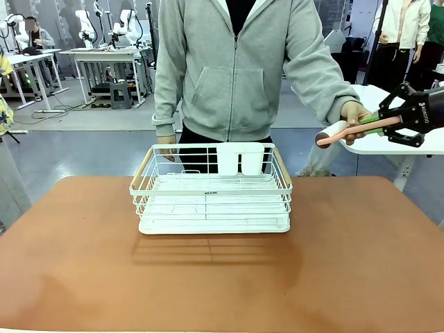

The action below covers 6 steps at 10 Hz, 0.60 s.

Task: Clean the table.
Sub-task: Pick up the Lint Roller when the human hands it over.

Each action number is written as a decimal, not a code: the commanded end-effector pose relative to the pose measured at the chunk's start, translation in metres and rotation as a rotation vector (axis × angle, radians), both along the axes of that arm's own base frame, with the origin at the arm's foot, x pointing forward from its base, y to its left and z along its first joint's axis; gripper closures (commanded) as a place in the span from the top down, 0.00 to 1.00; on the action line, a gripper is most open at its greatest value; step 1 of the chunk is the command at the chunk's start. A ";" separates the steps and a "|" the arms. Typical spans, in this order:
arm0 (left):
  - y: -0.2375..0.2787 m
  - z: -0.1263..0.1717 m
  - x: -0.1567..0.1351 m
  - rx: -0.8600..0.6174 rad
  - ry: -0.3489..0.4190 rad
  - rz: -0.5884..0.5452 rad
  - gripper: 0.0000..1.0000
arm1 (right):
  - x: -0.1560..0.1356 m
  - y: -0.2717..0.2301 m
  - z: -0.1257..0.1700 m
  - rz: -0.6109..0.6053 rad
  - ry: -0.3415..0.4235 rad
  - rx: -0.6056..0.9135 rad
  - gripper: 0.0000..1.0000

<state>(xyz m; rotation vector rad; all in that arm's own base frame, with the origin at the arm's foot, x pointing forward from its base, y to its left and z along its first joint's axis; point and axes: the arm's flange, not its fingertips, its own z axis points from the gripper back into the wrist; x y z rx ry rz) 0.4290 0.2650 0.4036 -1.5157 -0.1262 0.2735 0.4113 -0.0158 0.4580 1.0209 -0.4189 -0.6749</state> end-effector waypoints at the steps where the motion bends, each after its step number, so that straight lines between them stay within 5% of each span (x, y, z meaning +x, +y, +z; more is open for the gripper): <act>1: 0.001 0.001 -0.005 0.004 -0.007 -0.011 1.00 | 0.002 0.001 -0.004 0.007 -0.035 0.021 0.00; 6: 0.001 0.001 -0.005 0.004 -0.007 -0.011 1.00 | 0.000 -0.001 0.000 -0.001 0.000 0.004 0.00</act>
